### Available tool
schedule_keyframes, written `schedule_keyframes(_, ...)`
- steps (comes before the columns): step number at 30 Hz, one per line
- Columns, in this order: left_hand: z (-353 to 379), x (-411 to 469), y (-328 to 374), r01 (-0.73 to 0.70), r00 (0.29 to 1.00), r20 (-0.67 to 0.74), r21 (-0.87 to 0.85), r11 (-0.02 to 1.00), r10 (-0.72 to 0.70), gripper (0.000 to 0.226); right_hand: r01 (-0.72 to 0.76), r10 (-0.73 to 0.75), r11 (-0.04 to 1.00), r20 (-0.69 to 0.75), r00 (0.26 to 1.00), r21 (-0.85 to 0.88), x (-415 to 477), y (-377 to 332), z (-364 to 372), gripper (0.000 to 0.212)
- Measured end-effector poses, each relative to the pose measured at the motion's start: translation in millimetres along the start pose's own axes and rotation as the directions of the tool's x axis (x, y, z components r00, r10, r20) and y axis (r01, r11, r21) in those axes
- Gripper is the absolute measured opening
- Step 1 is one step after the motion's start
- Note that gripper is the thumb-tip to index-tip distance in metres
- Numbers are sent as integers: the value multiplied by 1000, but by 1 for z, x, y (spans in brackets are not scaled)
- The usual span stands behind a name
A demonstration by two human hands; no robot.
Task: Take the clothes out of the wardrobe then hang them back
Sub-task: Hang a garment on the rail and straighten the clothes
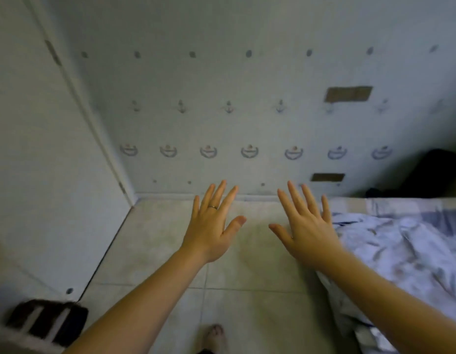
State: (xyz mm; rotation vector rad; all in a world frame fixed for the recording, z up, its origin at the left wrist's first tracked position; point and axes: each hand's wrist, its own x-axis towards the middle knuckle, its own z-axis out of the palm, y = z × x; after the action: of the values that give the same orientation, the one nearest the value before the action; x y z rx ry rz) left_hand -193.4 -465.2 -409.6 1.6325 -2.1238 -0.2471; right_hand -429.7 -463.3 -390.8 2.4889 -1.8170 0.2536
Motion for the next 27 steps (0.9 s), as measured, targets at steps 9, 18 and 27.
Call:
schedule_keyframes(9, 131, 172, 38, -226, 923, 291, -118, 967, 252, 91, -591, 580, 803, 123, 805, 79, 31, 124, 64, 76)
schedule_keyframes(18, 228, 308, 99, -486, 687, 517, -195, 852, 510, 97, -918, 884, 388, 248, 397, 86, 33, 191, 92, 74)
schedule_keyframes(27, 315, 366, 208, -564, 476, 618, -331, 757, 625, 99, -995, 965, 59, 250, 77, 80, 10, 270, 104, 74)
